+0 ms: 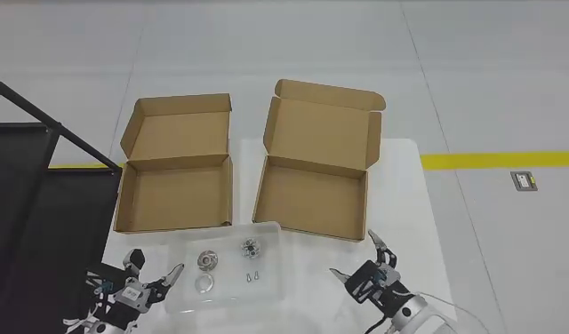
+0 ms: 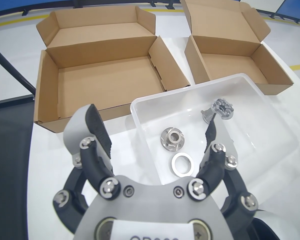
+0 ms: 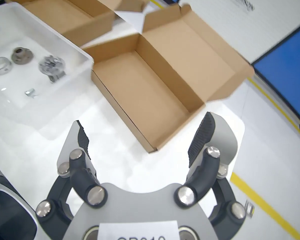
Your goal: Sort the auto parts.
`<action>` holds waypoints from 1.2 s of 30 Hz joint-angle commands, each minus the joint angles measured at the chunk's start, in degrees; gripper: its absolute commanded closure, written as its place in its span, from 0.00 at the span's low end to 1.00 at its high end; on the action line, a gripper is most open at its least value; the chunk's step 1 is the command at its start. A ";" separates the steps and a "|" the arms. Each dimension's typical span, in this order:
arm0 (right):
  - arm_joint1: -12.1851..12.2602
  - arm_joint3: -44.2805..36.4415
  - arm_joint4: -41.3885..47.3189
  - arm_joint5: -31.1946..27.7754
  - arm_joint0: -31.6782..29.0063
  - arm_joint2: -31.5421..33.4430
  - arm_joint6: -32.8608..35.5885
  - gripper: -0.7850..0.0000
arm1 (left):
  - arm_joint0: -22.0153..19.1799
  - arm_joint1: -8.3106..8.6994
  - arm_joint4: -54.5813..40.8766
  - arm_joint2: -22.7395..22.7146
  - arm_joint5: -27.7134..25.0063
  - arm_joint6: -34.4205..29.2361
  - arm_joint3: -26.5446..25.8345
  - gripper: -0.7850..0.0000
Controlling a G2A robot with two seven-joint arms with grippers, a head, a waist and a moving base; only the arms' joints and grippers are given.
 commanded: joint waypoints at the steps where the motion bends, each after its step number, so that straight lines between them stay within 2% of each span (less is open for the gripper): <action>1: -0.05 -1.36 -1.58 -3.53 2.31 -2.28 0.67 0.00 | 0.05 0.04 -0.19 -0.42 -0.81 0.06 0.09 0.00; 5: -0.92 -0.64 -0.74 -11.08 10.95 -9.36 6.65 0.00 | 0.37 0.10 -0.55 -1.04 -2.44 0.40 0.09 0.00; 9: -2.73 5.11 3.56 -15.61 21.40 -17.17 13.49 0.00 | 0.64 0.11 -1.64 -1.61 -3.07 -0.02 0.18 0.00; 21: -2.73 5.11 3.56 -15.61 21.40 -17.17 13.49 0.00 | 0.64 0.11 -1.64 -1.61 -3.07 -0.02 0.18 0.00; 24: -3.21 7.57 2.67 -16.47 23.26 -19.95 14.58 0.00 | 0.60 0.11 -1.66 -1.60 -2.94 -0.11 0.21 0.00; 29: -6.06 14.17 4.72 -18.06 33.62 -28.34 23.00 0.00 | 0.19 0.20 -2.30 -2.92 -3.60 -0.50 0.54 0.00; 36: -11.48 26.38 14.19 -19.03 46.89 -38.16 32.54 0.00 | -0.48 0.24 -2.43 -3.07 -3.76 -1.99 1.18 0.00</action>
